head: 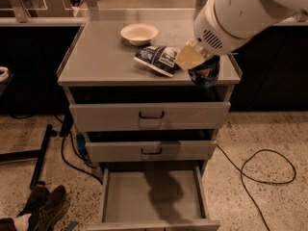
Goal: Pick pepsi can from bottom drawer and place on counter
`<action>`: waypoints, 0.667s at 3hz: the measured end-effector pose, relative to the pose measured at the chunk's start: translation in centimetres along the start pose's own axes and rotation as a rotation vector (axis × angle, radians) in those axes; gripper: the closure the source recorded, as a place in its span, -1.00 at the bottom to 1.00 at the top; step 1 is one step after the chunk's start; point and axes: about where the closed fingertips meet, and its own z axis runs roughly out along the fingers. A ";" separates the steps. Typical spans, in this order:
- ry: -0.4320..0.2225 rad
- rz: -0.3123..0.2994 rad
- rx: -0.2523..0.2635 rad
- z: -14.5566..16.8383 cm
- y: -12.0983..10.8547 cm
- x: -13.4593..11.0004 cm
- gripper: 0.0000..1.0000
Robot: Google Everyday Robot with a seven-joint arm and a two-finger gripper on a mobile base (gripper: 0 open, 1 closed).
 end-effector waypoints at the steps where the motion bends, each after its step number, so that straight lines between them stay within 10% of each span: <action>1: -0.059 -0.010 0.015 1.5 -2.0 -1.0 1.00; 2: -0.123 0.003 0.021 4.3 -5.2 -2.0 1.00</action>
Offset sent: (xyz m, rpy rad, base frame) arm 0.1267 -0.0163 -0.0118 0.1495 -0.1289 0.0424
